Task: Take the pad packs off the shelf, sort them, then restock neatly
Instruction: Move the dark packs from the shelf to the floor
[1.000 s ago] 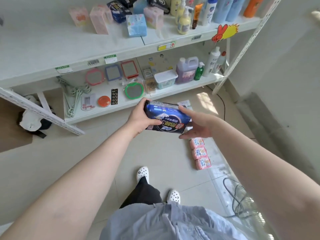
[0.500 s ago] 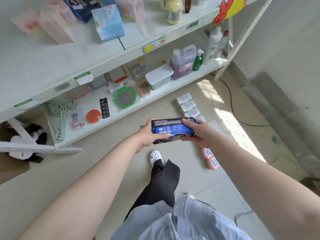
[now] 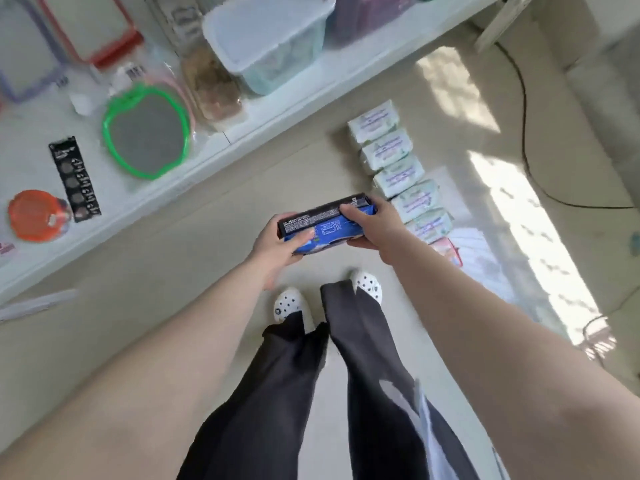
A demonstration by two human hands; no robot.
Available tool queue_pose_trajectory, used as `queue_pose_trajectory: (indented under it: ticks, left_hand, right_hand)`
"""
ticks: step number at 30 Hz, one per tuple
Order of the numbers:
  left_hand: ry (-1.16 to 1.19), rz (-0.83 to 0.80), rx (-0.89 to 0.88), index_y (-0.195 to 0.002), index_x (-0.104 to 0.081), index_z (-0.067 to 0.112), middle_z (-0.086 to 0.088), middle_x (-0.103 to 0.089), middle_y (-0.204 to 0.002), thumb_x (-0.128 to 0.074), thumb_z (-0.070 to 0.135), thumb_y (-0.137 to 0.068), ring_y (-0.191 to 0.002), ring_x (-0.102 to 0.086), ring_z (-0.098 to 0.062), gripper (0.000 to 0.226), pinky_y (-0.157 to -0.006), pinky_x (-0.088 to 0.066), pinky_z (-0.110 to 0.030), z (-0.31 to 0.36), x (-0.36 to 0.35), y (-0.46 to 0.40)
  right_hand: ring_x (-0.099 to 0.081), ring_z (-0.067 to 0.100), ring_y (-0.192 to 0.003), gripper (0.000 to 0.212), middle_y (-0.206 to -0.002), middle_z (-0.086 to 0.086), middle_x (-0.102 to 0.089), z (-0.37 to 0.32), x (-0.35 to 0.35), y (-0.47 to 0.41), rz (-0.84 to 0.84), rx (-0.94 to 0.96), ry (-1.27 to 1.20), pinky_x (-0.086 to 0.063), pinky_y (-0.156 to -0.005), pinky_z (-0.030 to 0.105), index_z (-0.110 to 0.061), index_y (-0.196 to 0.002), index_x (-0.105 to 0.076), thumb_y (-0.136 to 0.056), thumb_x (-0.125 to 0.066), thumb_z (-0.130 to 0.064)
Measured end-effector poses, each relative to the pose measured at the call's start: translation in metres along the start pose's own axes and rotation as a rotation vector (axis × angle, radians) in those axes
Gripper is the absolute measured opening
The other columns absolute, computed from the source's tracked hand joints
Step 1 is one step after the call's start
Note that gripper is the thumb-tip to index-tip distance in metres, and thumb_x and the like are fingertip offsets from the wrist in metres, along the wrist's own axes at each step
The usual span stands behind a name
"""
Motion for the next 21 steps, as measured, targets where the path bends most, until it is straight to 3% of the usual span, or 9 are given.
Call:
queue_pose_trajectory:
  ticks: [4, 7, 11, 14, 16, 18, 21]
  left_hand:
    - [0.031, 0.02, 0.011, -0.117, -0.052, 0.022, 0.001, -0.063, -0.112, -0.069, 0.011, -0.086, -0.096, -0.064, -0.017, 0.037, -0.077, -0.056, -0.026, -0.036, -0.011, -0.11]
    - [0.03, -0.02, 0.062, -0.127, -0.048, 0.017, -0.001, -0.061, -0.115, -0.067, 0.011, -0.087, -0.095, -0.063, -0.016, 0.045, -0.084, -0.053, -0.03, -0.061, -0.022, -0.17]
    - [0.042, -0.011, 0.1, -0.127, -0.047, 0.019, -0.004, -0.059, -0.126, -0.067, 0.025, -0.088, -0.111, -0.062, -0.021, 0.044, -0.096, -0.051, -0.04, -0.087, -0.022, -0.23]
    - [0.088, 0.032, 0.133, -0.124, -0.047, 0.018, -0.005, -0.059, -0.123, -0.062, 0.024, -0.092, -0.1, -0.065, -0.021, 0.036, -0.096, -0.051, -0.042, -0.104, -0.018, -0.256]
    - [0.078, 0.058, 0.123, -0.122, -0.047, 0.017, -0.008, -0.06, -0.121, -0.06, 0.02, -0.093, -0.088, -0.066, -0.018, 0.031, -0.085, -0.056, -0.037, -0.11, -0.015, -0.264]
    - [0.062, 0.064, 0.109, -0.12, -0.048, 0.016, -0.009, -0.061, -0.119, -0.061, 0.018, -0.093, -0.089, -0.066, -0.02, 0.03, -0.08, -0.058, -0.035, -0.113, -0.015, -0.267]
    - [0.056, 0.05, 0.113, -0.127, -0.049, 0.013, -0.01, -0.062, -0.118, -0.062, 0.015, -0.091, -0.097, -0.064, -0.025, 0.038, -0.091, -0.053, -0.046, -0.109, -0.02, -0.27]
  right_hand:
    - [-0.067, 0.021, -0.092, 0.052, -0.115, 0.003, -0.062, 0.027, -0.005, -0.116, 0.005, -0.008, 0.031, -0.059, -0.052, 0.027, -0.019, -0.129, -0.053, -0.083, -0.075, -0.028]
    - [-0.067, 0.023, -0.098, 0.052, -0.117, 0.003, -0.061, 0.047, -0.006, -0.179, 0.024, -0.032, 0.058, -0.061, -0.056, 0.03, -0.019, -0.128, -0.053, -0.082, -0.076, -0.028]
    - [-0.062, 0.019, -0.094, 0.036, -0.108, -0.003, -0.06, 0.062, -0.016, -0.232, -0.002, -0.016, -0.018, -0.06, -0.074, 0.036, -0.023, -0.117, -0.054, -0.086, -0.072, -0.023]
    - [-0.061, 0.011, -0.085, 0.06, -0.103, -0.008, -0.057, 0.078, -0.024, -0.25, 0.072, 0.009, -0.23, -0.054, -0.088, 0.035, -0.025, -0.138, -0.044, -0.086, -0.069, -0.01]
    - [-0.062, 0.015, -0.094, 0.072, -0.104, -0.005, -0.056, 0.098, -0.027, -0.254, 0.191, -0.014, -0.311, -0.051, -0.094, 0.036, -0.025, -0.143, -0.034, -0.084, -0.071, -0.009]
    - [-0.062, 0.022, -0.102, 0.068, -0.11, 0.002, -0.06, 0.12, -0.041, -0.253, 0.203, -0.135, -0.413, -0.053, -0.087, 0.031, -0.022, -0.138, -0.035, -0.083, -0.074, -0.015]
    - [-0.066, 0.025, -0.095, 0.042, -0.103, 0.004, -0.065, 0.128, -0.06, -0.251, 0.108, -0.21, -0.534, -0.054, -0.066, 0.02, -0.017, -0.123, -0.047, -0.088, -0.07, -0.016]
Point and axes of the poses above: each hand's wrist, its own y-axis away from the middle knuckle, its own x-axis out of the back of the hand, z = x × y, the point moved 9 cm from there along -y, towards the middle knuckle
